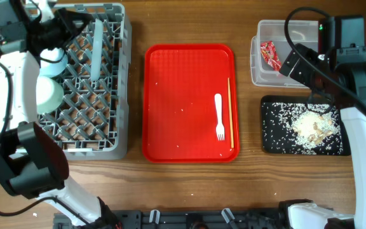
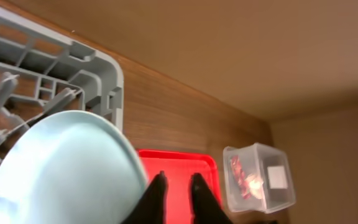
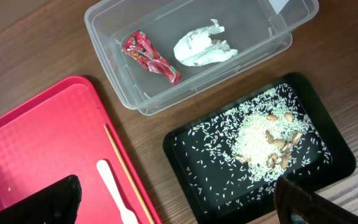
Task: Sort waste into correct bins and load items into the dishwasher rack
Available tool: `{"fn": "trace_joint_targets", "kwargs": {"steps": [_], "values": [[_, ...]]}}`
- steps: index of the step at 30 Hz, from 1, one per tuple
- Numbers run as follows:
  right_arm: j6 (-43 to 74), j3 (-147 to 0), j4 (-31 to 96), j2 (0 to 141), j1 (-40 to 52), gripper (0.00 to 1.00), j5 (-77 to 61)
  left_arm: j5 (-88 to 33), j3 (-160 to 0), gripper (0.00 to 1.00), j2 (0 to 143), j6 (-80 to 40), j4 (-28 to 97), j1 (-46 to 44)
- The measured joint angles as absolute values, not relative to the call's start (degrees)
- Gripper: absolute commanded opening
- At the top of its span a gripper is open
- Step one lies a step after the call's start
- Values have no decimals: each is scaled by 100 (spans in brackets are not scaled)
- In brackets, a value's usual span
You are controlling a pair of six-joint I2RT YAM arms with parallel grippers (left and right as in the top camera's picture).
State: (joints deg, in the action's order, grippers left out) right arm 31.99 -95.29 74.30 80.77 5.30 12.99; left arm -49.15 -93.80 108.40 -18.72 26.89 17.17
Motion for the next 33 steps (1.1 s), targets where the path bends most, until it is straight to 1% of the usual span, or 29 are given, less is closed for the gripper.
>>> {"fn": "trace_joint_targets", "kwargs": {"steps": [1,2,3,5,6,7,9,12,13,16,19,22,27,30,33], "values": [[3199,-9529,7430,8077,530,100,1299,-4934,-9380,45,10833,-1905,2692,1769],[3199,-9529,7430,8077,530,100,1299,-4956,-9378,64,10809,-1975,2700,1831],[3199,-9529,7430,8077,530,100,1299,-4967,-9373,76,10750,-2043,2742,1920],[3199,-9529,7430,8077,530,100,1299,-4982,-9365,83,10626,-2108,2805,2027],[3199,-9529,7435,8077,530,100,1299,-4987,-9362,93,10381,-2102,2886,2171],[3199,-9529,7426,8077,530,100,1299,-5000,-9356,100,10042,-2156,3291,2346],[3199,-9529,7422,8077,530,100,1299,-5043,-9349,100,9494,-2161,3804,2657],[3199,-9529,7428,8077,530,100,1299,-4930,-9391,100,8493,-2147,5249,3267],[3199,-9529,7430,8077,530,100,1299,-4703,-9419,100,8079,-2110,6007,3562],[3199,-9529,7430,8077,530,100,1299,-4049,-9445,100,7703,-2067,7349,4040],[3199,-9529,7430,8077,530,100,1299,-3264,-9419,100,7631,-2047,8217,4657],[3199,-9529,7428,8077,530,100,1299,-2860,-9402,100,7631,-2049,8777,5218],[3199,-9529,7321,8077,530,100,1358,-2663,-9402,100,7631,-2185,9295,5922],[3271,-9524,7107,8077,530,100,1361,-2633,-9402,100,7631,-2224,9391,6093],[3736,-9524,6678,8077,530,100,1164,-2633,-9402,100,7631,-2224,9406,6093]]}}
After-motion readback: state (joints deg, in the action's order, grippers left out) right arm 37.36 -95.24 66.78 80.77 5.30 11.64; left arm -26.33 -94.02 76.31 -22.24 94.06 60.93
